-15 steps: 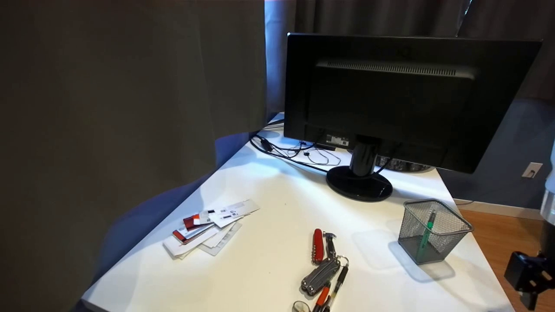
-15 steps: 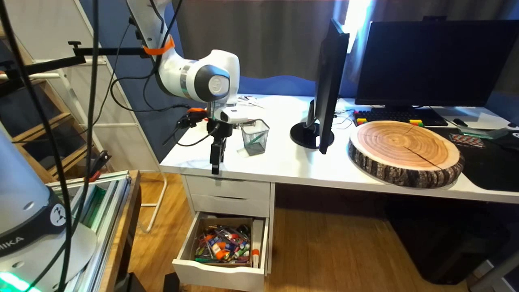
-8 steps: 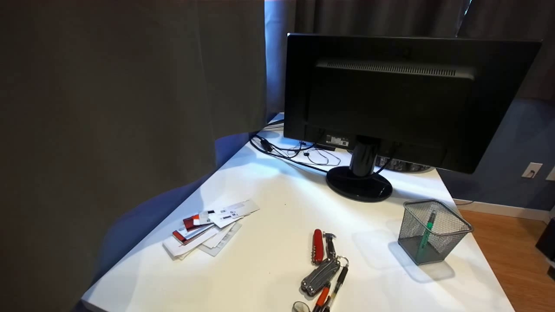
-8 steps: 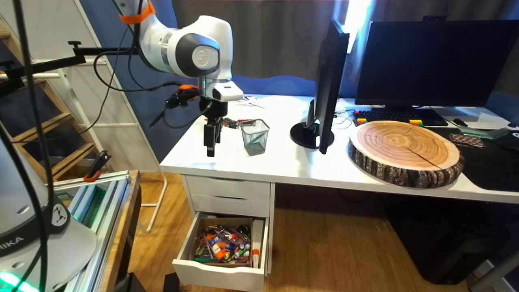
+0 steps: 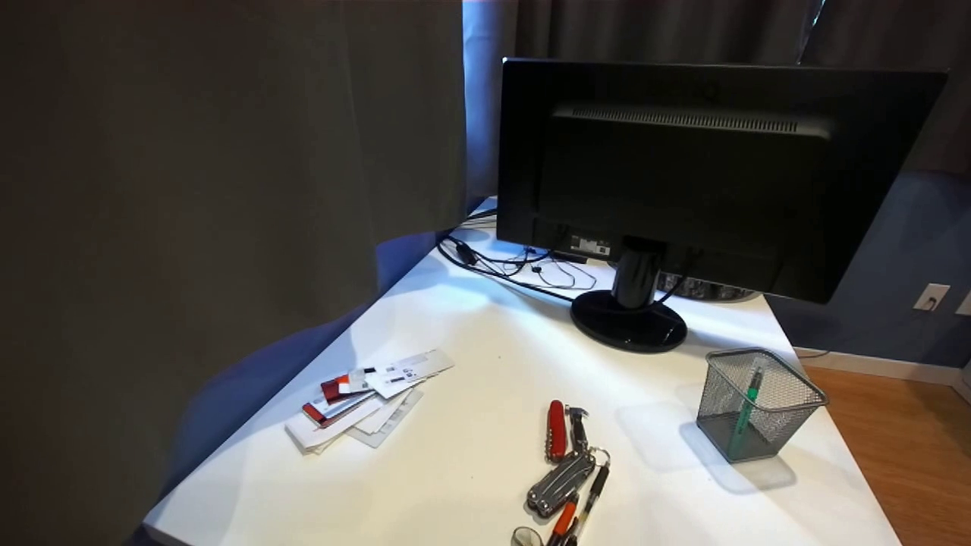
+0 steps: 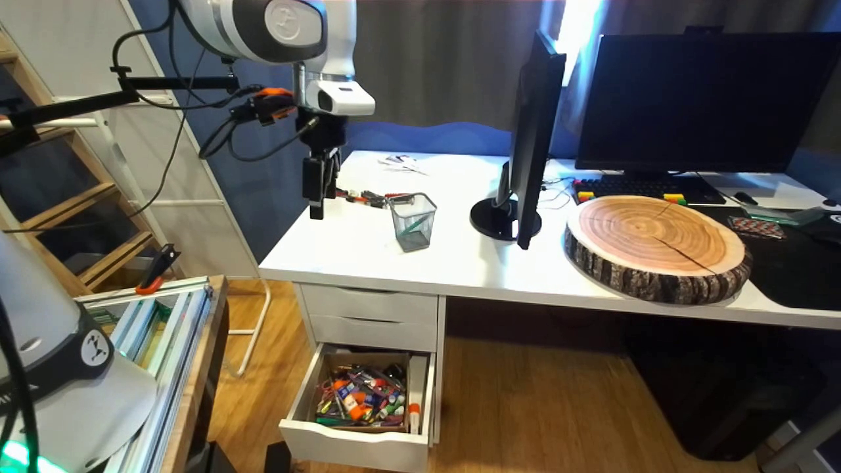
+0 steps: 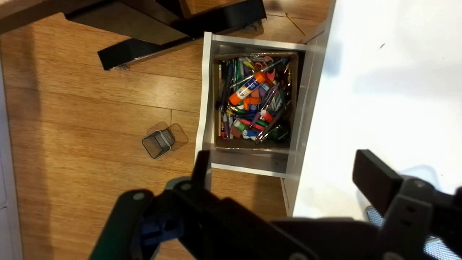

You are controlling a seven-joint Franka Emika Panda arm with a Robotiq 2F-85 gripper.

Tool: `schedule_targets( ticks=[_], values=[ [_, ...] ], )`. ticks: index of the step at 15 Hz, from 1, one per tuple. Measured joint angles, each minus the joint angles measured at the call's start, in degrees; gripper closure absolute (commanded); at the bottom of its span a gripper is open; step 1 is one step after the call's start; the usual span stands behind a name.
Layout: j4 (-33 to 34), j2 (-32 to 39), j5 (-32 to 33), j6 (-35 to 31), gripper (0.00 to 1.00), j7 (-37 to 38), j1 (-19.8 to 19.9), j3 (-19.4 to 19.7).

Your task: Roll the glue stick off the table into the open drawer

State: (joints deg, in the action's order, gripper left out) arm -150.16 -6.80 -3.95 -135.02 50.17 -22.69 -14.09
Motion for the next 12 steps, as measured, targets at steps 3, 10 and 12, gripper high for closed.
schedule_targets(
  ticks=[3,10,12],
  values=[
    [-0.1,-4.1,-0.7,4.1,0.0,-0.1,0.6,-1.0],
    [-0.6,-5.5,-1.3,4.9,0.0,-0.7,0.8,-1.2],
    [-0.7,-5.5,-1.4,4.9,0.0,-0.7,0.8,-1.2]
  ],
)
